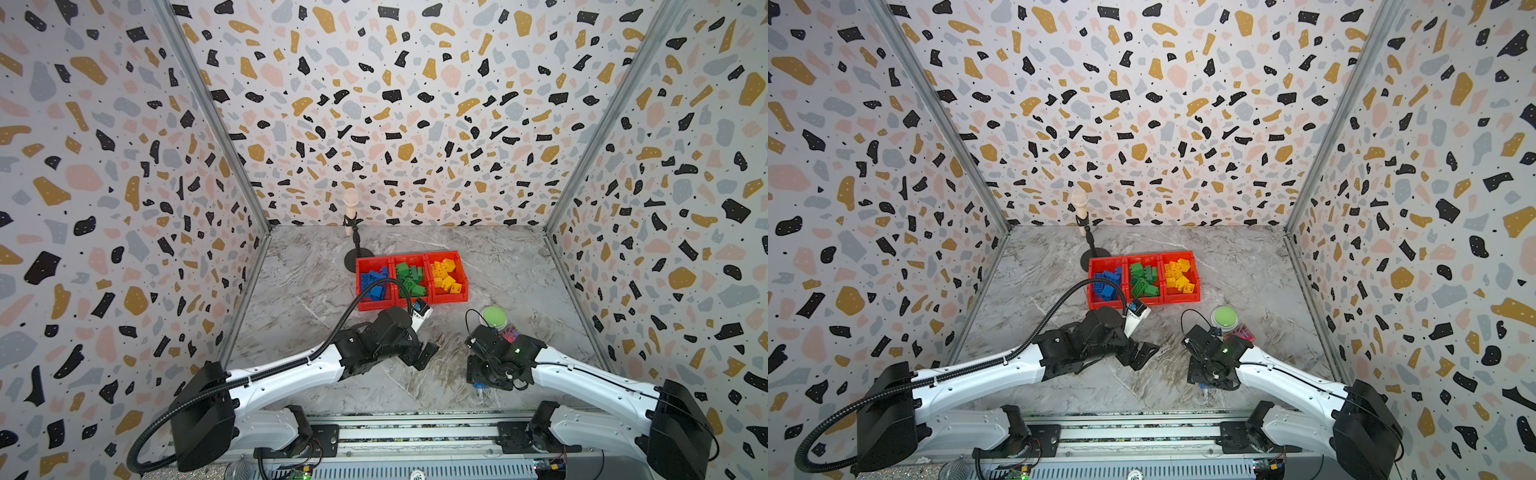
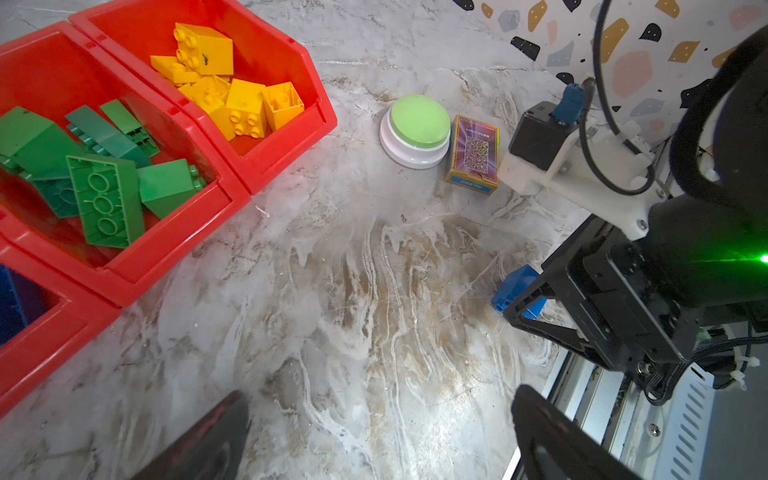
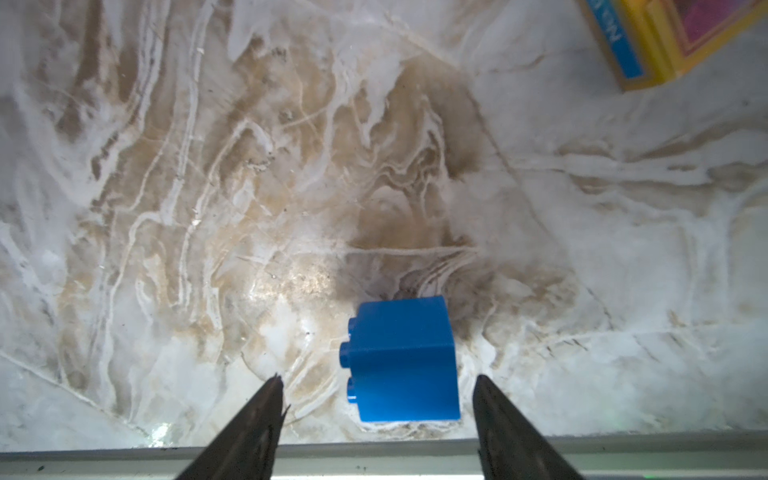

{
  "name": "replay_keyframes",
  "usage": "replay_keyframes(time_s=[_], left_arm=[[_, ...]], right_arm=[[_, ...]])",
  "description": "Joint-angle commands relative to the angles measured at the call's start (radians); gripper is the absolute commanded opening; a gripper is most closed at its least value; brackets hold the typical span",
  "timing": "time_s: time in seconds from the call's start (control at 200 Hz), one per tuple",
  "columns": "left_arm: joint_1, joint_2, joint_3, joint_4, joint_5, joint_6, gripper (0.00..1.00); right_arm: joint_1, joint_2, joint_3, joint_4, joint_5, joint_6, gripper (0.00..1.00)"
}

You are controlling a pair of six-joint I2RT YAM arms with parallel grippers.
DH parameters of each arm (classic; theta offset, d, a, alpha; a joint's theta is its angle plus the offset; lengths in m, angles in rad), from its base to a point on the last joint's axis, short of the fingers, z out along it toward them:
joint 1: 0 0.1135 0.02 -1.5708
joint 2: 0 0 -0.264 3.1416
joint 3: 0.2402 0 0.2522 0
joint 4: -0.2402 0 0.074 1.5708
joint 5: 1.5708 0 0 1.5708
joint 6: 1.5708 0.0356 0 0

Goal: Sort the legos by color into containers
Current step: 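Lower the right gripper onto the last small blue brick and grasp it, then carry the small blue brick with the right gripper over the blue bin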

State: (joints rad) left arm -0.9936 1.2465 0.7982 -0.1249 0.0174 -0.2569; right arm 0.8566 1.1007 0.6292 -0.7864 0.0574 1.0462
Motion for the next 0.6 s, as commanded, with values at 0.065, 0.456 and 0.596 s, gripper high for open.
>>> replay_keyframes(time_s=[0.065,0.456,0.596], left_arm=[[-0.004,-0.031,-0.030,0.033,-0.024,-0.025,1.00],[-0.002,-0.055,-0.109,0.018,-0.119,-0.065,1.00],[0.013,-0.137,-0.151,-0.005,-0.254,-0.142,1.00]], right_arm=[[-0.007,0.016,-0.014,0.012,0.004,-0.021,0.66],[-0.004,0.095,0.098,0.025,0.024,-0.059,0.33],[-0.024,0.176,0.299,0.054,0.013,-0.147,0.33]])
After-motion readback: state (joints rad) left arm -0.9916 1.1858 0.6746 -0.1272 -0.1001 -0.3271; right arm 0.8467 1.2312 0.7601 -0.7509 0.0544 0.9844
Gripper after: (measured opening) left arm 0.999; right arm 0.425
